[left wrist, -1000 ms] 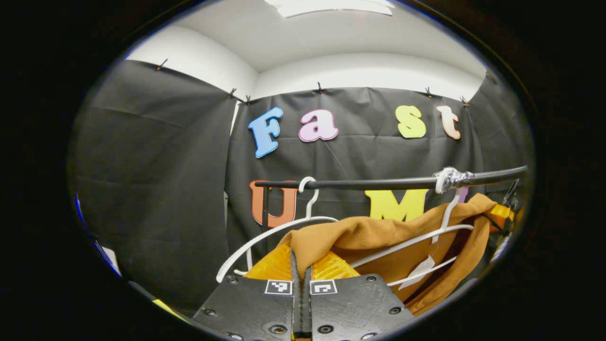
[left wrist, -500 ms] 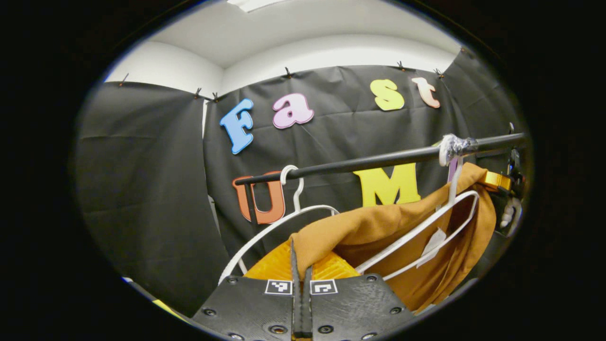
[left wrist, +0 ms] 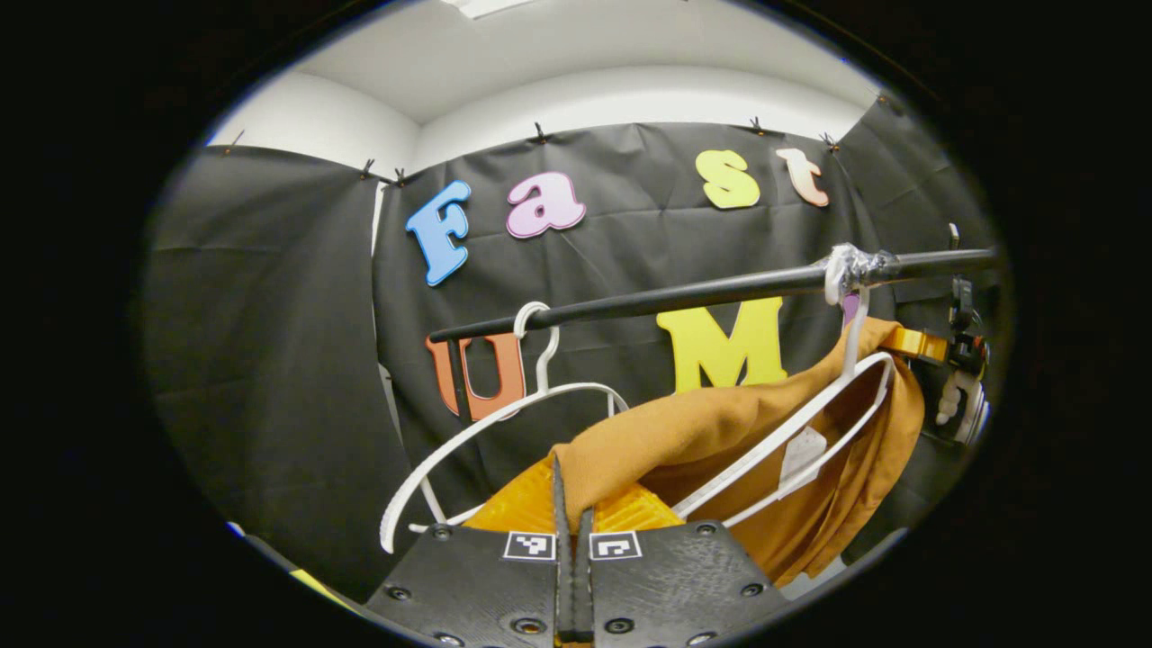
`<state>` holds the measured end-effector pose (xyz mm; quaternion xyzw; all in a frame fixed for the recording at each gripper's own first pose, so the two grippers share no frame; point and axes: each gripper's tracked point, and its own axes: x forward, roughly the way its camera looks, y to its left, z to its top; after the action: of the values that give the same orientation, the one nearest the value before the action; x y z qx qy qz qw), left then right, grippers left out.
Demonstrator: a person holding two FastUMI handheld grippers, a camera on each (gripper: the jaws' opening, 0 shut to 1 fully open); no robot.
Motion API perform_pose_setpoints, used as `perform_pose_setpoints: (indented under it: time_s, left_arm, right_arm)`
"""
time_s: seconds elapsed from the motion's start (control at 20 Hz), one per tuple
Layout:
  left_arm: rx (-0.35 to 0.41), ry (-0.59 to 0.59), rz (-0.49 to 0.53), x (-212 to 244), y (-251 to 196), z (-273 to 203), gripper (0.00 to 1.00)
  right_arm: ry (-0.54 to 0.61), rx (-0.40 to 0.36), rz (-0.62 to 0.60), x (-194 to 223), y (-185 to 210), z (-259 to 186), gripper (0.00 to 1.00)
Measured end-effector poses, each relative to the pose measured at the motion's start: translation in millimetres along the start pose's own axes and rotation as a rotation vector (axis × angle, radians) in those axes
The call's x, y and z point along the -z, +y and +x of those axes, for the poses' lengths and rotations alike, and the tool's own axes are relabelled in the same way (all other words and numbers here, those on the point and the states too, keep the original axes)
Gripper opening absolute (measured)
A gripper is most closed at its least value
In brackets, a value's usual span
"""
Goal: Grasp the clothes on the hanger with both hands and then place them into the laundry hamper below.
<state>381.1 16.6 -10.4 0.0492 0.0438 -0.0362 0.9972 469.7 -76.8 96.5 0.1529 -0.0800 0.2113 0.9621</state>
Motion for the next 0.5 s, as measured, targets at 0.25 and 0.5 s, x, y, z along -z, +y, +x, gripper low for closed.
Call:
perform_pose_setpoints:
  time_s: [0.25,0.5]
  left_arm:
    - [0.002,-0.017,0.019,-13.0,0.6,-4.0,0.00]
    - [-0.015,-0.067,0.000,-41.2,5.9,6.7,0.00]
  right_arm:
    - [-0.039,0.025,-0.027,-18.2,-0.8,2.7,0.05]
    - [-0.066,-0.040,-0.012,-39.7,13.5,10.9,0.05]
